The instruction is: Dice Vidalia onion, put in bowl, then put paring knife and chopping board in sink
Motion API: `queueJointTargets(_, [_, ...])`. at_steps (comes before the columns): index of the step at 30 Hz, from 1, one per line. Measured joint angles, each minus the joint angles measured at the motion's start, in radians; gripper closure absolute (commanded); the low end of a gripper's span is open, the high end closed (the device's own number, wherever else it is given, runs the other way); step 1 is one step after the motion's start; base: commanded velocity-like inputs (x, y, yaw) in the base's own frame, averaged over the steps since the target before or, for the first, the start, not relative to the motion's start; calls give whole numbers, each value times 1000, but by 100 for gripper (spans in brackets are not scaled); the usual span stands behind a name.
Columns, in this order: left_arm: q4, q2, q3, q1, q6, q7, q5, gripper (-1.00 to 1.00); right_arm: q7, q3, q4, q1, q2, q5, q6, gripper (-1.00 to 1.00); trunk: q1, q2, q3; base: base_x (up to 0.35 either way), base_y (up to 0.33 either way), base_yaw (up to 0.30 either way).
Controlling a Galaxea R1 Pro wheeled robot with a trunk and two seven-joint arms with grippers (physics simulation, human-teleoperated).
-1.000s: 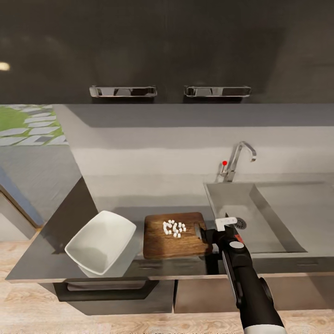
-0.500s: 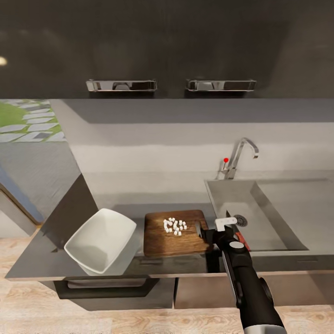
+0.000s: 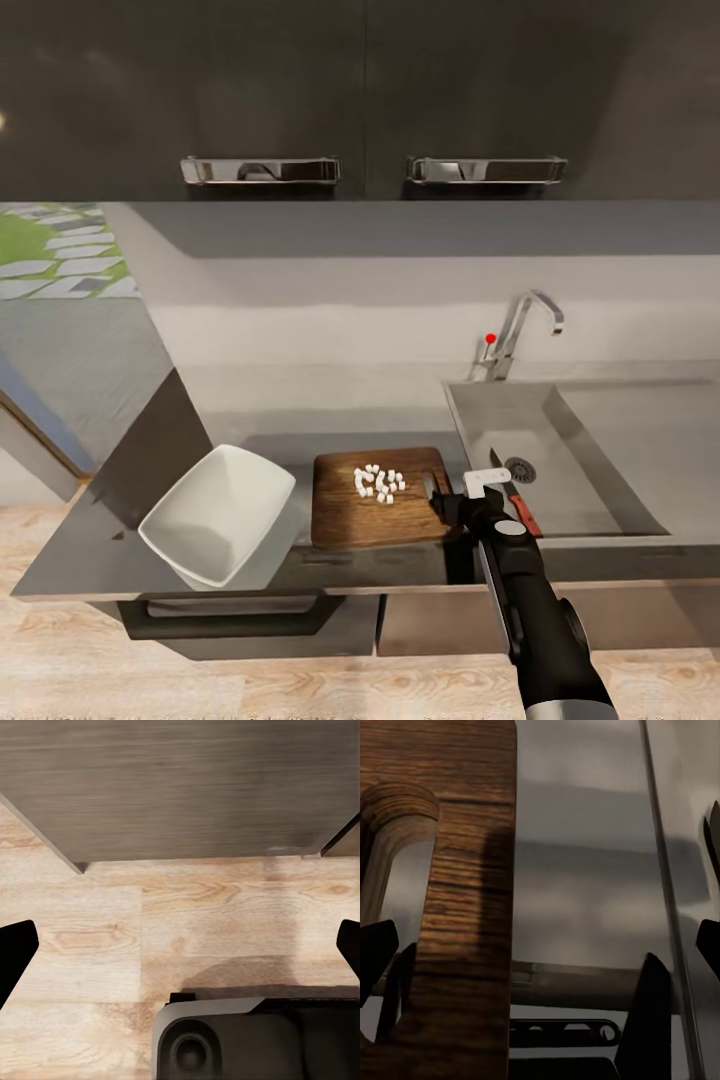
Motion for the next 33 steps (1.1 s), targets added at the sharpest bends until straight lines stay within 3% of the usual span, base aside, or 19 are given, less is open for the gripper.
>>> queueJointTargets(11, [3,0,0,0,0,0,0,-100,-1,0,-8,0,0,-3,3,-100,0,0,-9,0,0,0])
queueJointTargets(12, [3,0,0,0,0,0,0,-100,0,0,-8,-1,0,-2,3,100,0,0,-9,0,0,0])
queueJointTargets(33, [3,0,0,0,0,0,0,-100,-1,0,2,0,0,0,3,100,0,0,3,0,0,0])
